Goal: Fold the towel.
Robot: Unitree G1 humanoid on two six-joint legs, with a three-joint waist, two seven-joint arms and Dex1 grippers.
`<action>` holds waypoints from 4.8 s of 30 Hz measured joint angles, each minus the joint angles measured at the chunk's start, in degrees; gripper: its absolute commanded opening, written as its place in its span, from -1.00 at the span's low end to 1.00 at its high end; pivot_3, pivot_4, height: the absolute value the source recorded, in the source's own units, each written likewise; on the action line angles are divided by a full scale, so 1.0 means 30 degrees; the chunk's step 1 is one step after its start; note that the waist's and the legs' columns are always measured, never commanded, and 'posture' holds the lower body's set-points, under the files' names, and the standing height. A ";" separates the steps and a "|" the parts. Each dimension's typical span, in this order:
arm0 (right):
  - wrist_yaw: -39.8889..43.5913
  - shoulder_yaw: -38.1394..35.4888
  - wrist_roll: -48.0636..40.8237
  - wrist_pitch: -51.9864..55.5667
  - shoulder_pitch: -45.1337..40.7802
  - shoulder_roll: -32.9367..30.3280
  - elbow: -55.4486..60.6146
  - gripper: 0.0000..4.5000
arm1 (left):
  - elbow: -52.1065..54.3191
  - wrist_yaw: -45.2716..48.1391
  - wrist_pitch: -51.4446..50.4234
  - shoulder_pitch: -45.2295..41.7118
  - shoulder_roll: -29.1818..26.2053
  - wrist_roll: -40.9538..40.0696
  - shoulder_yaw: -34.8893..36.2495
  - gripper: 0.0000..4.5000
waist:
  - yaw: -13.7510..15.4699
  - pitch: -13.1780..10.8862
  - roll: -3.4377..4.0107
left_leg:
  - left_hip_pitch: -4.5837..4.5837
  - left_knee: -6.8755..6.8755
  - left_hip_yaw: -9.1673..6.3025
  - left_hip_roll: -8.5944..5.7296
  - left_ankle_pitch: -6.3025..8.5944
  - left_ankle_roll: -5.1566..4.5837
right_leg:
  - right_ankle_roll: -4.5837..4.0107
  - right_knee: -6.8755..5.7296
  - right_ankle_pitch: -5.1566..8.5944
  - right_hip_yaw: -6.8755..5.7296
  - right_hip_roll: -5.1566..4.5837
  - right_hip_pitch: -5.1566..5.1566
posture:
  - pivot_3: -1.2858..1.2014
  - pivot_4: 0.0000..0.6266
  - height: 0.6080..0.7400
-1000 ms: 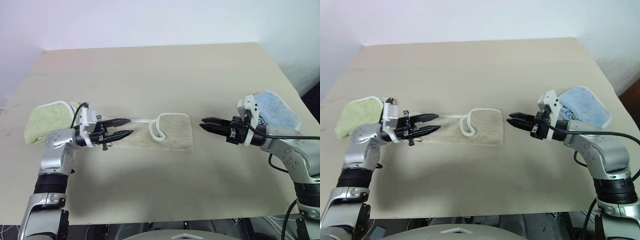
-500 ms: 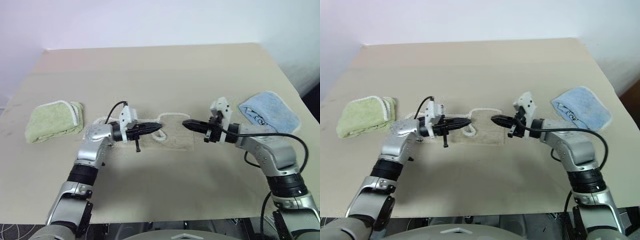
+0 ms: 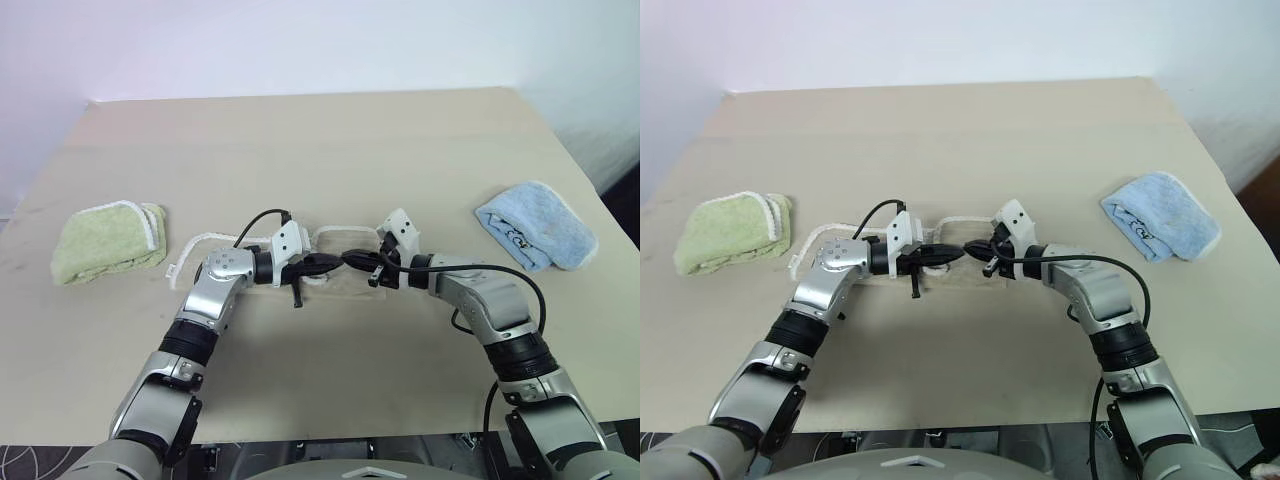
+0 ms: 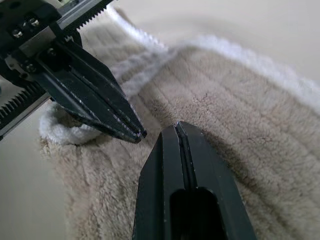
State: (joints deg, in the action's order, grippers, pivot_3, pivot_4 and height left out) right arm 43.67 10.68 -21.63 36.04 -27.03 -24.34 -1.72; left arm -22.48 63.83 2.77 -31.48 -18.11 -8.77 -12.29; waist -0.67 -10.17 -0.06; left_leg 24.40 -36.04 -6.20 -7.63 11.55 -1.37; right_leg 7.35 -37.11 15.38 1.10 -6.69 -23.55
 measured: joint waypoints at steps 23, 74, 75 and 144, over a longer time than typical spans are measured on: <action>0.1043 -0.0685 -0.0426 0.0386 0.0463 0.0668 -0.0099 -1.00 | 0.0605 0.0041 -0.1273 0.1097 -0.1227 -0.0779 0.0598 -0.99 | -0.0045 0.0014 0.0002 | -0.0116 0.0012 -0.0013 0.0016 0.0016 0.0026 | 0.0000 -0.0011 0.0003 -0.0001 0.0016 0.0040 | 0.03 -0.52 0.82; 0.6091 -0.3703 -0.5826 0.2470 0.1917 -0.5724 0.5878 -1.00 | 0.9961 -0.8379 -1.8640 1.4721 -0.5005 -1.9467 1.5644 0.99 | 0.0057 -0.0003 -0.0003 | -0.0001 0.0164 -0.0002 0.0049 0.0057 0.0022 | -0.0081 0.0326 0.0047 0.0012 -0.0022 0.0024 | 0.03 -0.52 0.82; 0.6052 -0.3703 -0.5828 0.2473 0.1994 -0.5723 0.5882 -1.00 | 0.9883 -0.8432 -1.8645 1.4793 -0.4999 -1.9470 1.5699 0.99 | 0.0059 -0.0003 -0.0002 | 0.0000 0.0165 -0.0002 0.0048 0.0057 0.0021 | -0.0081 0.0328 0.0048 0.0013 -0.0023 0.0023 | 0.03 -0.52 0.82; 0.3079 -0.3057 -0.7156 0.3096 0.2906 -0.4017 0.7630 -1.00 | 0.7997 -2.5585 -1.7677 1.0273 -0.1662 -3.1818 1.4413 0.99 | 0.1008 0.0096 0.0135 | -0.0086 0.0212 0.0020 0.0046 0.0057 0.0020 | -0.0146 0.0351 0.0031 0.0028 -0.0036 0.0101 | 0.03 -0.52 0.82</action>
State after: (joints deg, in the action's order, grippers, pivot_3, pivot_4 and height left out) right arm 52.90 1.51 -43.10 45.33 -18.31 -36.39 21.17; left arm 1.51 -12.93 -50.26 -0.66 -23.10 -104.22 30.95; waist 2.35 -9.88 0.34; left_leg 24.14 -35.41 -6.14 -7.49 11.72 -1.31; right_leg 6.92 -36.06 15.47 1.18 -6.80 -23.25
